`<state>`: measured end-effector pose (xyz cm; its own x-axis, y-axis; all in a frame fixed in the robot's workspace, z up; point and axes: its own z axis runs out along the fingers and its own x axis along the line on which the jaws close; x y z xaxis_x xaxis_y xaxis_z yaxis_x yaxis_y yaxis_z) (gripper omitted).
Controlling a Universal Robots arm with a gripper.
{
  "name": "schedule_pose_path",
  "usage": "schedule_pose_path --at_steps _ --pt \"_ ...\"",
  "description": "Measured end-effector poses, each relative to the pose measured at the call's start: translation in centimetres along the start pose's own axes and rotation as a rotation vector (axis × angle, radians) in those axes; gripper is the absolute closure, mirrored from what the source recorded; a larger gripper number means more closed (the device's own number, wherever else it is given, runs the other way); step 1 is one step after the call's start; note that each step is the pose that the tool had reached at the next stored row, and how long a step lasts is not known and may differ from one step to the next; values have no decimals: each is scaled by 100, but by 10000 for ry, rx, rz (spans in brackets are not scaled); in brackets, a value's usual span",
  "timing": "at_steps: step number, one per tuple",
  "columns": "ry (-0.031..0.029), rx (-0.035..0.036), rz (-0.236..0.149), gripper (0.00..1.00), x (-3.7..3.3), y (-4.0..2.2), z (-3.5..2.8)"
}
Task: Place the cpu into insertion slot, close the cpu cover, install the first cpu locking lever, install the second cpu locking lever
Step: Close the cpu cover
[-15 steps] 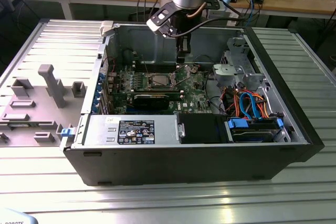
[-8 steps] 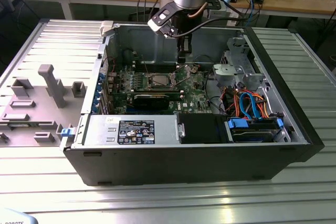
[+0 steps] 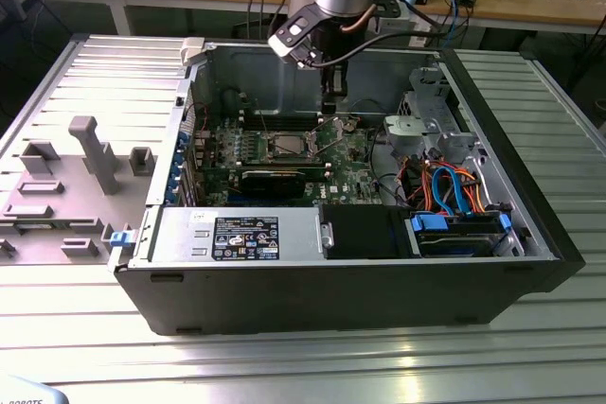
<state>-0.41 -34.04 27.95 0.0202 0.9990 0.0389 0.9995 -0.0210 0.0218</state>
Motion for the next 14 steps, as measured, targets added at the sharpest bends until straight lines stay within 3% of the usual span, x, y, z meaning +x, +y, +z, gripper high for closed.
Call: schedule_pose_path --at_steps 14 --pt "-1 0 0 89 -1 17 1"
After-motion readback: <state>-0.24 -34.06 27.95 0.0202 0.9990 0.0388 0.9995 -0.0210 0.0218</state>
